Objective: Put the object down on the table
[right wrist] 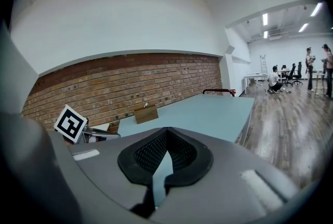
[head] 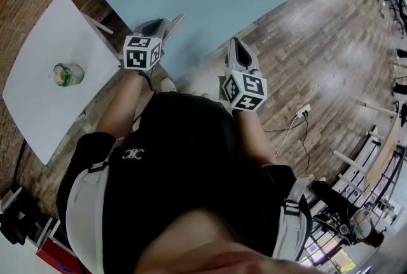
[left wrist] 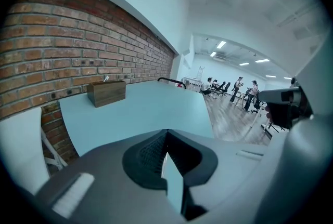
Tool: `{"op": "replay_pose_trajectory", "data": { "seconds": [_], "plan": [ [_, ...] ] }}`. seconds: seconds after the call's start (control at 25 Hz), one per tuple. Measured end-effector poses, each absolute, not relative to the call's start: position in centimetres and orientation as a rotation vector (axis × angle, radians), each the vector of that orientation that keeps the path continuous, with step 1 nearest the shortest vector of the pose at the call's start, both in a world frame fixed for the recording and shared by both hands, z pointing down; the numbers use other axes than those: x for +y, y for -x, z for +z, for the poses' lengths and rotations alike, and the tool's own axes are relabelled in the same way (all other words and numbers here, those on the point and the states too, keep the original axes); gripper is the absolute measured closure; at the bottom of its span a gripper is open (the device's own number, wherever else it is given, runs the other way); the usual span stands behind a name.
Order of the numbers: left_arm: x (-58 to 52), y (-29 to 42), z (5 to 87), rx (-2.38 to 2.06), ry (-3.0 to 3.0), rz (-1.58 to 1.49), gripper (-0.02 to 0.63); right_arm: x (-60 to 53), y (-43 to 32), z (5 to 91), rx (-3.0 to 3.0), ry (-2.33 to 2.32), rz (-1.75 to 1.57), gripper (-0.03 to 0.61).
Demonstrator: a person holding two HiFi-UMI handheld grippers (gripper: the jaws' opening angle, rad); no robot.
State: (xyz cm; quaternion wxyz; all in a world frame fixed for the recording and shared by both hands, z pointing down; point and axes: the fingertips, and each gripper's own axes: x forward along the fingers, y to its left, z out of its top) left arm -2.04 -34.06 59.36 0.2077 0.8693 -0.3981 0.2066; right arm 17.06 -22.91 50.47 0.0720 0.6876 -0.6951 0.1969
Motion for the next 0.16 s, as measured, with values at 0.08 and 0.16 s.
{"op": "replay_pose_trajectory", "data": {
  "seconds": [0.08,0.16],
  "plan": [
    [-34.19,1.96,59.38,-1.106,-2.406,0.567,0.614,-23.13,-17.21,50.37,-2.093,-2.064,0.589,0.566],
    [-34.35,1.93,59.36,-1.109,-2.396,0.564,0.614,-23.36,-17.32,50.27,-2.097,-2.059,0.587,0.566]
  ]
}}
